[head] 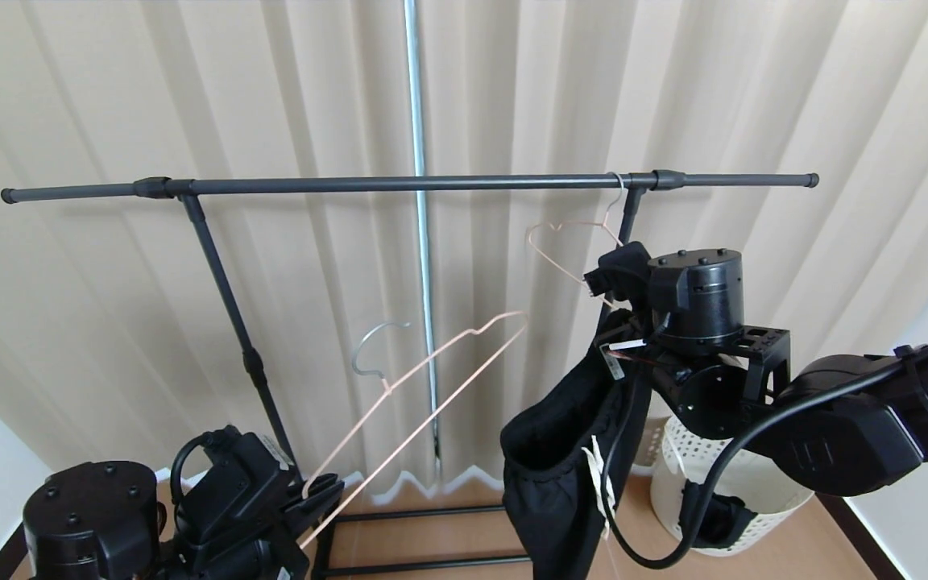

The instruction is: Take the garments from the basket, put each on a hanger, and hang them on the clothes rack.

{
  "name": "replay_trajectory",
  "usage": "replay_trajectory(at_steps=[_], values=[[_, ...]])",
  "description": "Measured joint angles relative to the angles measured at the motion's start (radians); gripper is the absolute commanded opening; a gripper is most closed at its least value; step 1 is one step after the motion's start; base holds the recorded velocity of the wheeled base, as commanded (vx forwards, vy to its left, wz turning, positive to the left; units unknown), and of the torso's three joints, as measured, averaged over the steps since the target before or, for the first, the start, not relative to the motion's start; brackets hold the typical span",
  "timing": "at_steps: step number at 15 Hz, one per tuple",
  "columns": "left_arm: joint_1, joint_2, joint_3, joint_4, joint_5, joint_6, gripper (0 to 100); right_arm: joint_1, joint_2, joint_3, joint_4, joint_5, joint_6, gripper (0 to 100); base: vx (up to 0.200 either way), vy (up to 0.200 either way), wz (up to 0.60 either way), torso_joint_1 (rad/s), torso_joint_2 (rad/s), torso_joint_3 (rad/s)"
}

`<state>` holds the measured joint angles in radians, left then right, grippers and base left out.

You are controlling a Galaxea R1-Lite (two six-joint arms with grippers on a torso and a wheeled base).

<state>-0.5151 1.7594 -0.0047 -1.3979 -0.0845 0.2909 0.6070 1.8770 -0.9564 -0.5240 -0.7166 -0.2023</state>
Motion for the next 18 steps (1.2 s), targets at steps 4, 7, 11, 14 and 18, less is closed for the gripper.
replay_trajectory(at_steps=[4, 7, 11, 14, 18], values=[[-0.002, 0.031, 0.003, -0.059, -0.001, 0.004, 0, 0.0, 0.003, 0.001, 0.0, 0.0, 0.0, 0, 0.0, 0.0, 0.0, 0.0, 0.0, 0.0], [-0.028, 0.036, 0.004, -0.049, -0.001, 0.008, 0, 0.0, 0.004, -0.006, -0.001, 0.0, 0.002, 0, 0.0, 0.0, 0.0, 0.0, 0.0, 0.0], [-0.099, 0.04, 0.005, -0.039, -0.001, 0.008, 0, -0.003, 0.01, -0.022, -0.001, 0.001, 0.012, 0, 0.0, 0.0, 0.0, 0.0, 0.0, 0.0], [-0.129, 0.044, 0.005, -0.039, -0.001, 0.004, 0, -0.005, 0.024, -0.047, -0.001, 0.001, 0.052, 0, 0.0, 0.0, 0.0, 0.0, 0.0, 0.0], [-0.143, 0.051, 0.005, -0.039, -0.001, 0.003, 0, 0.012, 0.029, -0.057, -0.001, 0.002, 0.08, 0, 0.0, 0.0, 0.0, 0.0, 0.0, 0.0]])
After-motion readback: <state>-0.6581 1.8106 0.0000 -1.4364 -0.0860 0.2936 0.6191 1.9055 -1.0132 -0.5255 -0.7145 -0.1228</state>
